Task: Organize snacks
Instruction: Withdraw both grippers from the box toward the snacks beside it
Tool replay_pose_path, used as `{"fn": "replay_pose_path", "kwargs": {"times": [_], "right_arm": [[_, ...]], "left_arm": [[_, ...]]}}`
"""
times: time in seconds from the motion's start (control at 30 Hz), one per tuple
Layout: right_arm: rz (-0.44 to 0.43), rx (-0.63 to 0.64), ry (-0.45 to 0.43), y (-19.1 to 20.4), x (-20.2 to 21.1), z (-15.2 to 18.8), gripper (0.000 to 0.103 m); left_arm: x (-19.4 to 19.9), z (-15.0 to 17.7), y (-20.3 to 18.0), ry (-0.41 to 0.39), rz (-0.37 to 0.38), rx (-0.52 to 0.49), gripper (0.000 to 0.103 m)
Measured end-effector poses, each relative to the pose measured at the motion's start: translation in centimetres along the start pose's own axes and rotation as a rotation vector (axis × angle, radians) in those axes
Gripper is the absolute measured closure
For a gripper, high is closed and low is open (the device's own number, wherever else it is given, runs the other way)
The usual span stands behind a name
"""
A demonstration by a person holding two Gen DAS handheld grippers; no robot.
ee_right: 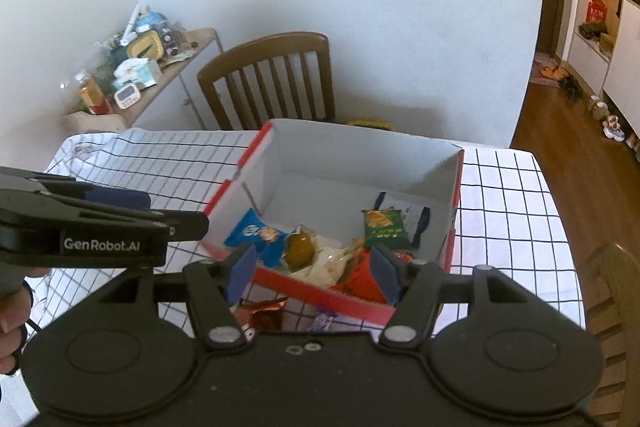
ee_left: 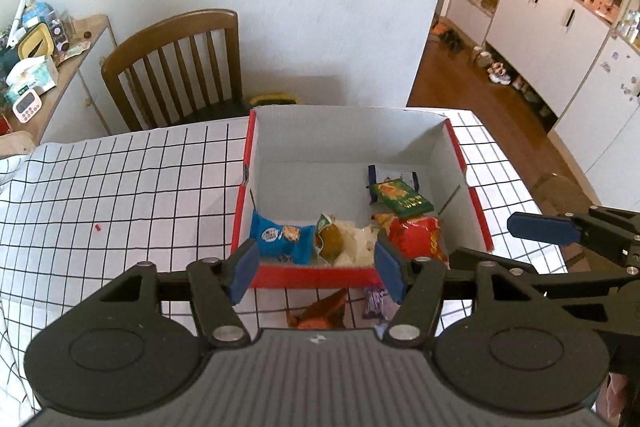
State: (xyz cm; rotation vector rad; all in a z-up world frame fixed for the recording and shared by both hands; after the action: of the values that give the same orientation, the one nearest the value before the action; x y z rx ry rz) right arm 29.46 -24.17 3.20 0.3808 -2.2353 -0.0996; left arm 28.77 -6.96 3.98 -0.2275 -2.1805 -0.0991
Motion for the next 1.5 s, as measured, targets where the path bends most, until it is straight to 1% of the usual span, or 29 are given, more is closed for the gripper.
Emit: {"fn": "replay_pose_path", "kwargs": {"times": [0.03, 0.1, 0.27, 0.33, 0.4, 0.5, 0.57, 0.7, 0.73, 0.77, 0.8, 0.83, 0.9, 1.0, 1.03, 1.1, 1.2, 1.33, 1.5], "right_arm": [[-0.006, 0.002, -0.006, 0.3, 0.5, 0.3, 0.039], [-0.020, 0.001, -0.018, 0.9, 1.4, 1.0, 0.032], [-0.047, 0.012, -0.039, 2.1, 3.3, 2.9, 0.027], [-0.061, 0.015, -0.040, 2.5, 3.8, 3.8, 0.026], [-0.079, 0.014, -0.040, 2.9, 4.3, 4.5, 0.021], [-0.096, 0.013, -0.048, 3.4, 4.9, 5.6, 0.017], [-0.100, 0.016, -0.054, 3.6, 5.1, 6.1, 0.017], [-0.116, 0.014, -0.057, 4.0, 5.3, 7.3, 0.016], [-0.124, 0.015, -0.057, 4.1, 5.4, 7.7, 0.016], [-0.130, 0.016, -0.056, 4.1, 5.4, 8.1, 0.014], [-0.134, 0.018, -0.053, 4.1, 5.3, 8.5, 0.008], [-0.135, 0.019, -0.055, 4.1, 5.3, 8.8, 0.005], [-0.134, 0.018, -0.067, 4.0, 5.4, 9.6, 0.003], [-0.137, 0.012, -0.066, 3.6, 5.1, 10.5, 0.001], [-0.134, 0.009, -0.069, 3.4, 5.0, 10.9, 0.001], [-0.128, 0.011, -0.065, 3.0, 4.6, 11.7, 0.001], [-0.112, 0.010, -0.021, 2.3, 3.4, 12.9, 0.001], [-0.083, 0.030, 0.024, 1.3, 1.7, 13.6, 0.003], [-0.058, 0.027, 0.063, -0.6, -0.6, 13.8, 0.009]], "left_arm": [[0.5, 0.4, 0.1, -0.010, 0.000, 0.000, 0.037], [1.6, 1.5, 0.3, -0.030, 0.006, -0.002, 0.037], [3.8, 3.9, 0.6, -0.068, 0.002, -0.007, 0.036], [4.5, 4.8, 0.7, -0.082, 0.002, -0.007, 0.031], [5.2, 5.9, 0.8, -0.094, 0.007, -0.003, 0.030], [5.7, 7.3, 0.7, -0.099, 0.011, -0.002, 0.028], [5.9, 8.1, 0.8, -0.101, 0.012, 0.007, 0.024], [6.0, 9.6, 1.1, -0.101, 0.025, 0.033, 0.023], [5.9, 10.0, 1.2, -0.099, 0.029, 0.041, 0.021], [5.9, 10.4, 1.3, -0.095, 0.033, 0.049, 0.020], [5.9, 10.7, 1.4, -0.095, 0.035, 0.055, 0.019], [5.8, 11.1, 1.4, -0.093, 0.034, 0.062, 0.019], [5.5, 11.8, 1.6, -0.079, 0.033, 0.076, 0.018], [4.9, 12.9, 1.8, -0.063, 0.034, 0.105, 0.010], [4.7, 13.2, 1.9, -0.057, 0.034, 0.114, 0.009], [4.0, 14.2, 2.1, -0.034, 0.030, 0.131, 0.009], [2.5, 15.2, 2.4, 0.011, 0.012, 0.159, 0.009], [0.5, 15.5, 3.1, 0.058, -0.014, 0.215, 0.009], [-2.3, 15.7, 3.5, 0.116, -0.062, 0.248, 0.009]]}}
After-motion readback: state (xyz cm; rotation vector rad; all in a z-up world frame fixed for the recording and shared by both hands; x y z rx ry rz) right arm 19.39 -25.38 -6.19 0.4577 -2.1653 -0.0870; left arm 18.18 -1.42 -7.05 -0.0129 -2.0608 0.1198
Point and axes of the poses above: each gripper's, at about its wrist camera, not at the fingertips, and x roughly against the way its jaws point, y to its left, z to its underside, the point moved 2 cm from there along -x, roughly the way its jaws point, and after that the axes turned 4 degrees about -x, right-handed, at the moved point
